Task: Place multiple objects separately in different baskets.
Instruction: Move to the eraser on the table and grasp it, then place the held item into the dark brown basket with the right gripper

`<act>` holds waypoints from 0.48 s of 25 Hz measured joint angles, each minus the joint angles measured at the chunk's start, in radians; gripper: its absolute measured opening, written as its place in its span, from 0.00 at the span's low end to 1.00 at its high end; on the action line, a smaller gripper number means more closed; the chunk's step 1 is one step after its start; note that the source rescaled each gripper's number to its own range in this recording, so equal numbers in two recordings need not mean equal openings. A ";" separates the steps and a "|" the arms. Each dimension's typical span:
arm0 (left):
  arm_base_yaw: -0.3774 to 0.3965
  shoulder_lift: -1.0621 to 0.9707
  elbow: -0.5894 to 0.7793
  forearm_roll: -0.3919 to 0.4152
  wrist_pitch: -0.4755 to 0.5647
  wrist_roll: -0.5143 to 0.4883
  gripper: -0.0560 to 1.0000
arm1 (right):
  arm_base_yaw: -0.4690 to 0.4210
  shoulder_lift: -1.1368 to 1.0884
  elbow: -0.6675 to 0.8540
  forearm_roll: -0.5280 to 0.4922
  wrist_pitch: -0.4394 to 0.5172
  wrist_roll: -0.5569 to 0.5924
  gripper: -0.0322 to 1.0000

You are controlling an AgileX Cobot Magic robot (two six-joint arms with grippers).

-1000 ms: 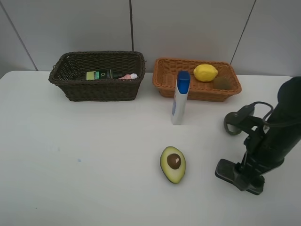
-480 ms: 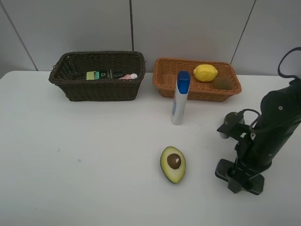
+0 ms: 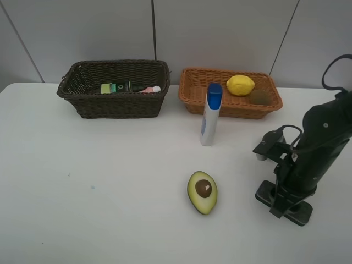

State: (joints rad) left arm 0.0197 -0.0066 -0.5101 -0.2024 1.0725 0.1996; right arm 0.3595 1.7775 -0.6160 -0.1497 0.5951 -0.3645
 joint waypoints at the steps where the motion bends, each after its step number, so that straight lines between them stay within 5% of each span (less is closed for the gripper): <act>1: 0.000 0.000 0.000 0.000 0.000 0.000 1.00 | 0.000 0.000 -0.006 0.000 0.010 0.000 0.34; 9: 0.000 0.000 0.000 0.000 0.000 0.000 1.00 | 0.000 -0.170 -0.237 0.037 0.230 0.077 0.34; 12: 0.000 0.000 0.000 0.000 0.000 0.000 1.00 | 0.000 -0.244 -0.392 0.100 0.228 0.084 0.34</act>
State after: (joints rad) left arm 0.0197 -0.0066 -0.5101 -0.2024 1.0725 0.1996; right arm 0.3595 1.5336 -1.0083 -0.0499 0.8232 -0.2802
